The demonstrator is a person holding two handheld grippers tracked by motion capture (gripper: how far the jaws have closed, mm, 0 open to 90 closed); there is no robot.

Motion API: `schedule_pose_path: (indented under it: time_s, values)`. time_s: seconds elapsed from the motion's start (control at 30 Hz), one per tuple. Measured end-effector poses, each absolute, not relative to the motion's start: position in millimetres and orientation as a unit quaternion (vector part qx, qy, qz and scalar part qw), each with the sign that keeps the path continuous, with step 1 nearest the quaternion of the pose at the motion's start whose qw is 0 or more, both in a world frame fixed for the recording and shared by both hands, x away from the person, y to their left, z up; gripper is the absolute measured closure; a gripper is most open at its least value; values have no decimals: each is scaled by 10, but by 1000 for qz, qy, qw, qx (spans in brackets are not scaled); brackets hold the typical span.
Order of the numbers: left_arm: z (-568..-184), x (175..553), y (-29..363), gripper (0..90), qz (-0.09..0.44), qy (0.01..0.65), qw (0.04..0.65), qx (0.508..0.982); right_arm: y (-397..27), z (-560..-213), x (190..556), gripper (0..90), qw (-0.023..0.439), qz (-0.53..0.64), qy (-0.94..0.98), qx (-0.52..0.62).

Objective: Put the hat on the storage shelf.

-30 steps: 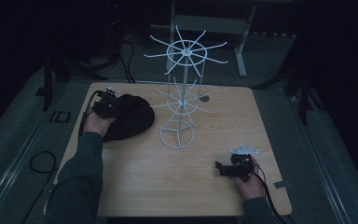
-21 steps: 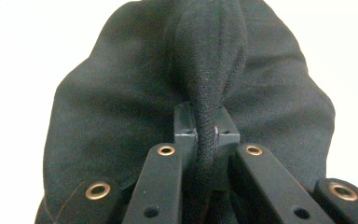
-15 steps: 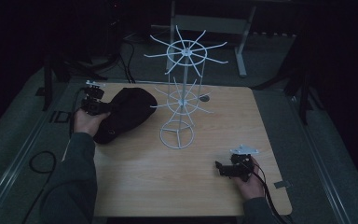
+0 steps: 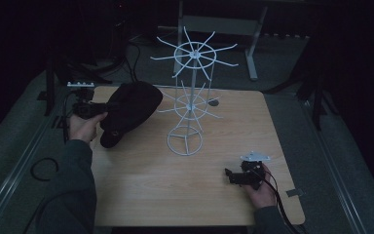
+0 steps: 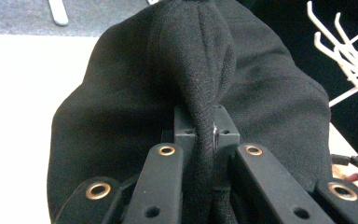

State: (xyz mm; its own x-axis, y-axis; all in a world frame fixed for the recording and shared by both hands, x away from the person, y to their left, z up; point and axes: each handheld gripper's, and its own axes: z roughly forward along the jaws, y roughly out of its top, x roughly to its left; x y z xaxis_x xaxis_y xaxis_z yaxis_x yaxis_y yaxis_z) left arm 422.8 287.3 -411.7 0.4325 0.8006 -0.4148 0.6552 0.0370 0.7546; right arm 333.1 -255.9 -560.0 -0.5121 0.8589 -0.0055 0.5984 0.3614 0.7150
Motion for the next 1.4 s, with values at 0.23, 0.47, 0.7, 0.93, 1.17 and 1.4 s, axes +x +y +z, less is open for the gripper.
schedule_pose_path:
  time_s: [0.23, 0.47, 0.7, 0.93, 1.17, 1.4]
  values:
    - [-4087, 4189, 2898, 858, 77, 522, 504, 684, -2559, -5600, 3331, 110, 194, 336, 802, 454]
    - [-4032, 4144, 2914, 858, 77, 521, 521, 672, -2559, -5600, 3331, 110, 194, 336, 802, 454]
    - [-3982, 4100, 2968, 858, 82, 525, 531, 660, -2559, -5600, 3331, 110, 194, 336, 802, 454]
    - [-3904, 4045, 2996, 858, 82, 518, 551, 649, -2558, -5600, 3331, 110, 194, 337, 802, 455]
    - [-3764, 3989, 2951, 857, 87, 504, 566, 647, -2559, -5601, 3332, 110, 194, 337, 802, 454]
    - [-3648, 3933, 2919, 857, 84, 492, 585, 639, -2559, -5601, 3332, 110, 195, 337, 802, 454]
